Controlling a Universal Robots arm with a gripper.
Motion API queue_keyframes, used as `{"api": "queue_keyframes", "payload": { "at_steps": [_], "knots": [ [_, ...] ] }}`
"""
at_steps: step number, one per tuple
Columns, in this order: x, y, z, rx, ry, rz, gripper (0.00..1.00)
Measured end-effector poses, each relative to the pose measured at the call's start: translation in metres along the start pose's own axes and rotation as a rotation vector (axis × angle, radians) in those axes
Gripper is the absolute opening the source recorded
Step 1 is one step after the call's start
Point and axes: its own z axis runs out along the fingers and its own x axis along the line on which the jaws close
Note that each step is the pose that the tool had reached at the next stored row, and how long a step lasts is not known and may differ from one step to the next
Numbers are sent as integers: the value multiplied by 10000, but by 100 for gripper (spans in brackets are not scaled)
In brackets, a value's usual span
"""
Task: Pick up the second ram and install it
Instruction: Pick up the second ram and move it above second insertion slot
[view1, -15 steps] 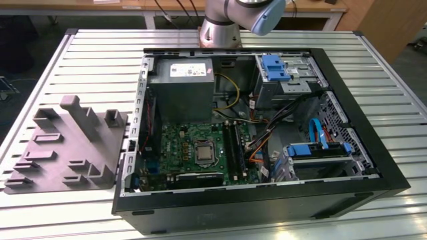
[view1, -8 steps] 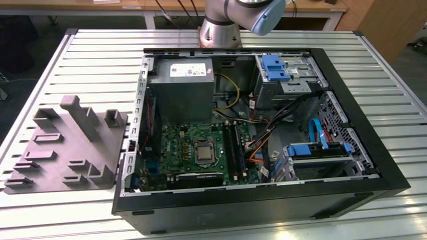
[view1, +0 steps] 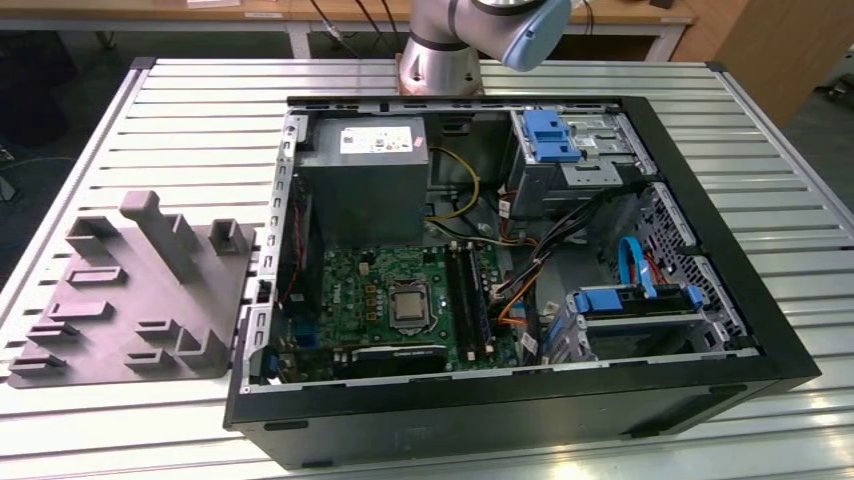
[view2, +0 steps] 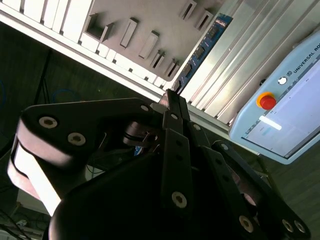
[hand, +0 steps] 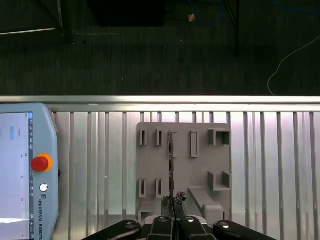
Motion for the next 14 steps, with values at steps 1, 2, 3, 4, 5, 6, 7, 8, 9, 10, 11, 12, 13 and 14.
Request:
{"api": "queue_keyframes", "payload": {
  "at_steps": [1, 2, 3, 4, 5, 6, 7, 8, 9, 10, 11, 12, 13, 14],
  "knots": [
    [0, 0, -1, 0, 0, 0, 11],
    [0, 0, -6, -2, 1, 0, 11],
    [0, 0, -10, -2, 1, 0, 11],
    [0, 1, -12, 0, 0, 0, 11],
    [0, 1, -12, 0, 0, 0, 11],
    [0, 0, -12, 1, -1, 0, 11],
    [0, 0, -12, 1, -1, 0, 11],
    [0, 0, -12, 1, -1, 0, 11],
    [0, 1, -13, 1, 0, 0, 11],
    [0, 1, -13, 0, 0, 0, 11],
    [0, 0, -13, 0, 0, 0, 11],
    [0, 0, -13, 1, 0, 0, 11],
    [0, -3, -13, 0, 0, -1, 11],
    [-1, -15, -14, 0, 0, -1, 11]
  ]
}}
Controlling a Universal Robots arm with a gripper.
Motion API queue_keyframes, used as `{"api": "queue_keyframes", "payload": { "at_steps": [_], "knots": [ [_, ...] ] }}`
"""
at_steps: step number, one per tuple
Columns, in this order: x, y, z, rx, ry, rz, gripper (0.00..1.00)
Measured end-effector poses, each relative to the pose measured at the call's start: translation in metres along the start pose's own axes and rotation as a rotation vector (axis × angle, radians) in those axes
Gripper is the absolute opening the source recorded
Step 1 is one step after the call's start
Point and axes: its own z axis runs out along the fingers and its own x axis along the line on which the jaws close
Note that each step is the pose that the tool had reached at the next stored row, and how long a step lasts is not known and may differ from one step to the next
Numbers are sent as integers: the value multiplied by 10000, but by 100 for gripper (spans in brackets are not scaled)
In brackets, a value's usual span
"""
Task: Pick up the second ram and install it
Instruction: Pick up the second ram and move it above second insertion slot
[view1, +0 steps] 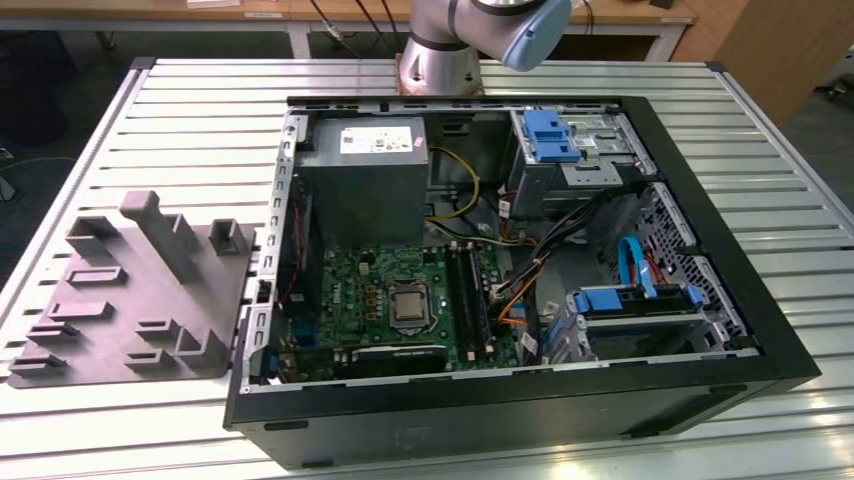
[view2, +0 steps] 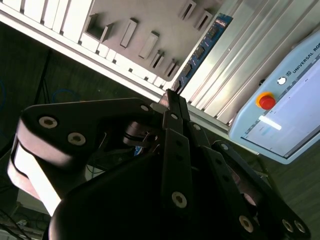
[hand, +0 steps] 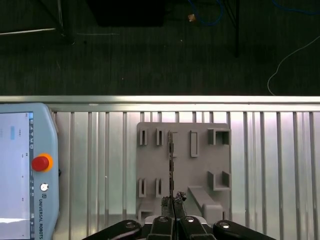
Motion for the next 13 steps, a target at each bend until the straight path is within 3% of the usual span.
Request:
{"api": "queue_keyframes", "payload": {
  "at_steps": [9, 13],
  "knots": [
    [-2, -134, -4, 1, -1, 1, 11],
    [-3, -146, -5, 0, 0, 1, 11]
  ]
}}
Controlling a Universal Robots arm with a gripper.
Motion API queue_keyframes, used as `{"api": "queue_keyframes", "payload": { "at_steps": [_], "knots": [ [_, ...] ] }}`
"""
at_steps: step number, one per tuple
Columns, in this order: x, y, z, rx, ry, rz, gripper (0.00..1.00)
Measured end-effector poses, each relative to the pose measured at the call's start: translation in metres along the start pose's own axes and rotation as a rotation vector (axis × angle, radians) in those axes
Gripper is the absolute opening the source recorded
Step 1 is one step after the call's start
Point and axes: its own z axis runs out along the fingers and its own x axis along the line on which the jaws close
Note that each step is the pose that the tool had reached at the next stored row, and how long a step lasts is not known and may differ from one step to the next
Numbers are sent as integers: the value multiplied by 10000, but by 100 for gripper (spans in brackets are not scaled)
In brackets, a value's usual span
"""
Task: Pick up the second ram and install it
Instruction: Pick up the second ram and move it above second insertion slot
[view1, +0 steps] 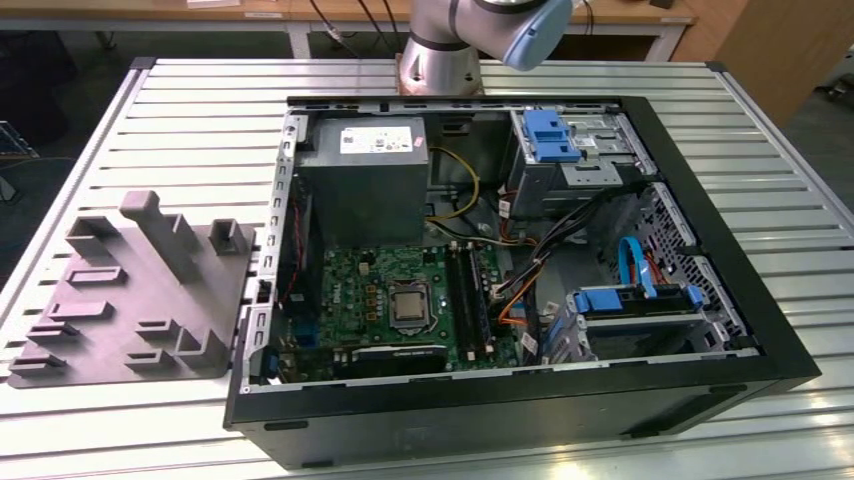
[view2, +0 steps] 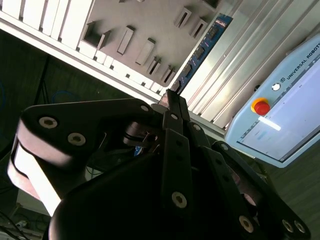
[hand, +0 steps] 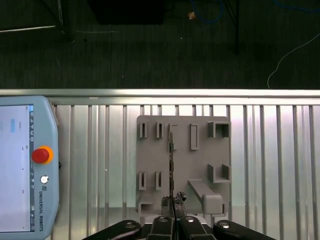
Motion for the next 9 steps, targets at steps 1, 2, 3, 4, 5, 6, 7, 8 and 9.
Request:
{"api": "queue_keyframes", "payload": {
  "at_steps": [1, 2, 3, 4, 5, 6, 7, 8, 9],
  "knots": [
    [0, 0, 0, 1, -1, 0, 11],
    [0, -1, 0, 0, 0, 0, 11],
    [0, -2, 0, 1, 0, 1, 11],
    [0, -4, 0, 0, 0, 0, 11],
    [-1, -7, 0, 0, 0, 0, 11],
    [0, -10, -1, 0, 0, 0, 11],
    [0, -13, 0, 1, -1, 0, 11],
    [0, -15, 0, 1, 0, 0, 11],
    [0, -18, 0, 1, -1, 0, 11]
  ]
}}
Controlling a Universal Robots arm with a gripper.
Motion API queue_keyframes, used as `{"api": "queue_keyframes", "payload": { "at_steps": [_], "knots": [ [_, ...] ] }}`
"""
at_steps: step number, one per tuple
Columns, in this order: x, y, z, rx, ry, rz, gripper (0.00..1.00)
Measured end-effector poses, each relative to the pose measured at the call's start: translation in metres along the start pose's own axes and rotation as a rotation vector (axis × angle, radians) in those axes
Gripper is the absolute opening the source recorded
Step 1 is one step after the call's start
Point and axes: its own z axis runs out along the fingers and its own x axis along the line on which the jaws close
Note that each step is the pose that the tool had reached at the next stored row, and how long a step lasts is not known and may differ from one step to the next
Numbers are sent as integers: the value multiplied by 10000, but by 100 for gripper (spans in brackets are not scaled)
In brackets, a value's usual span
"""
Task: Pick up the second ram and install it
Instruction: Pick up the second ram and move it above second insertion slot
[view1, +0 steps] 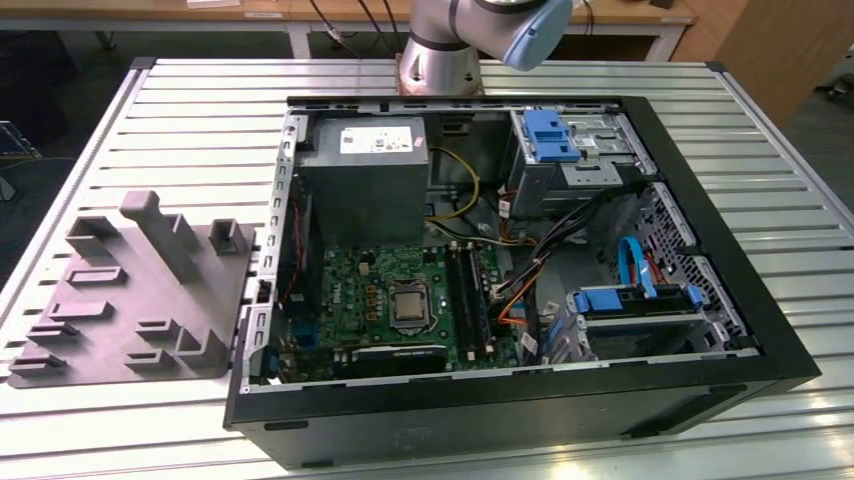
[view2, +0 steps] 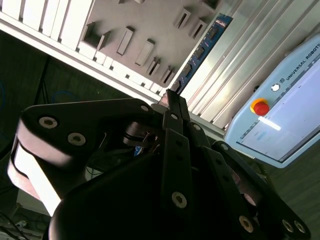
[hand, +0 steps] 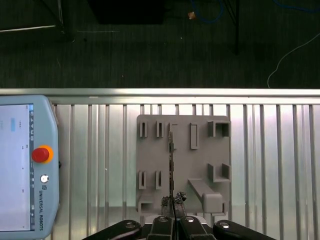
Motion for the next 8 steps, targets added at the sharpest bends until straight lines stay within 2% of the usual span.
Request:
{"api": "queue_keyframes", "payload": {
  "at_steps": [8],
  "knots": [
    [-1, -30, -2, -1, 0, 0, 11]
  ]
}}
